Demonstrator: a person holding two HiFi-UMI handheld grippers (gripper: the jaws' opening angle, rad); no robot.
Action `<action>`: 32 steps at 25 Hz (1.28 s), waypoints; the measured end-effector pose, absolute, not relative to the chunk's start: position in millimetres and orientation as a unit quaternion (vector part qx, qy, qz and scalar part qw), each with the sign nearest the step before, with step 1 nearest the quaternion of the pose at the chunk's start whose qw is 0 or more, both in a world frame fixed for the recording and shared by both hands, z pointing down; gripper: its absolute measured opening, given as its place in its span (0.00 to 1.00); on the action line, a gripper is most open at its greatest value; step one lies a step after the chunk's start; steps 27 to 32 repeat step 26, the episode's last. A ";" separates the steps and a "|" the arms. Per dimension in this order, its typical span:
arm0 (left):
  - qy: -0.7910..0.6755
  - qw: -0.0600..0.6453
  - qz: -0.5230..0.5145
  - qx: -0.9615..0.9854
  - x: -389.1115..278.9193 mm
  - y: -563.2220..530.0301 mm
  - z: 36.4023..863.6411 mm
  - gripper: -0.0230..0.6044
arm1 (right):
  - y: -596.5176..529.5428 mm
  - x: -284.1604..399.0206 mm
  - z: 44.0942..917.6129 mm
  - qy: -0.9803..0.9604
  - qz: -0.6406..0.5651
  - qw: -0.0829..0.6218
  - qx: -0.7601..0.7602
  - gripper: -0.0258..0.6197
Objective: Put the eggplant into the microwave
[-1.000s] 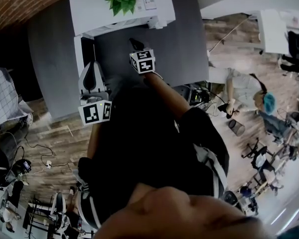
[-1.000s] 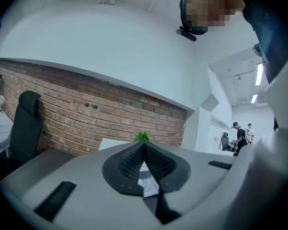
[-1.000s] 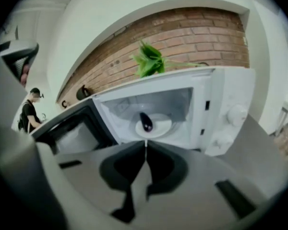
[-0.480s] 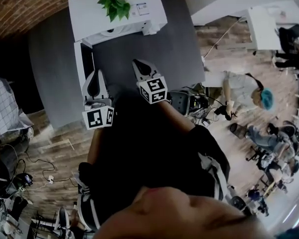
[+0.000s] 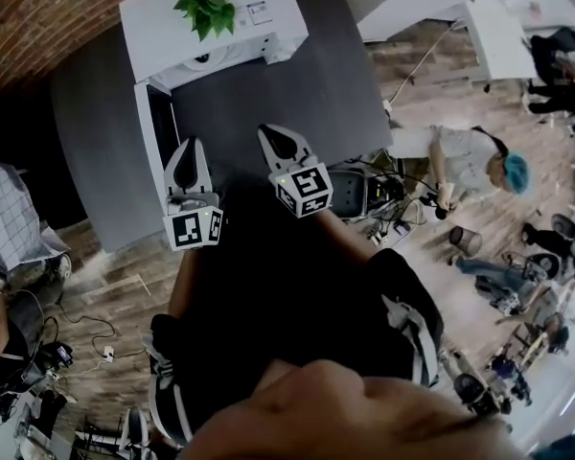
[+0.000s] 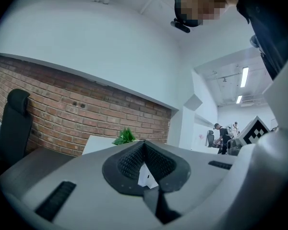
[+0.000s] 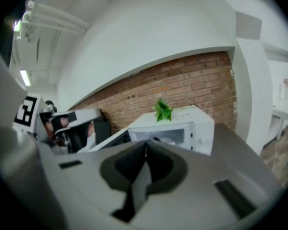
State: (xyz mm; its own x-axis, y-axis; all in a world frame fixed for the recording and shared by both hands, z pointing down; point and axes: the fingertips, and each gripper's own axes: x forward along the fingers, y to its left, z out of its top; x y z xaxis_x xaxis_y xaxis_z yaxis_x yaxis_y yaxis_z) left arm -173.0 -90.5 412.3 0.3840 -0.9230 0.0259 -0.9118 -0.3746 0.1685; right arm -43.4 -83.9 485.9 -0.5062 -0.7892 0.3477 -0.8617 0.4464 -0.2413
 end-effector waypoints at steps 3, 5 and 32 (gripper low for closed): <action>-0.548 0.076 -0.035 0.833 -167.2 -86.8 411.8 0.09 | -79.7 -42.2 480.6 -0.847 0.190 0.082 0.490 0.09; -0.545 0.076 -0.038 0.834 -164.9 -86.0 411.1 0.09 | -77.5 -41.1 476.9 -0.847 0.184 0.075 0.492 0.09; -0.531 0.075 -0.033 0.844 -149.6 -82.5 413.3 0.09 | -71.9 -30.0 478.5 -0.842 0.180 0.071 0.503 0.09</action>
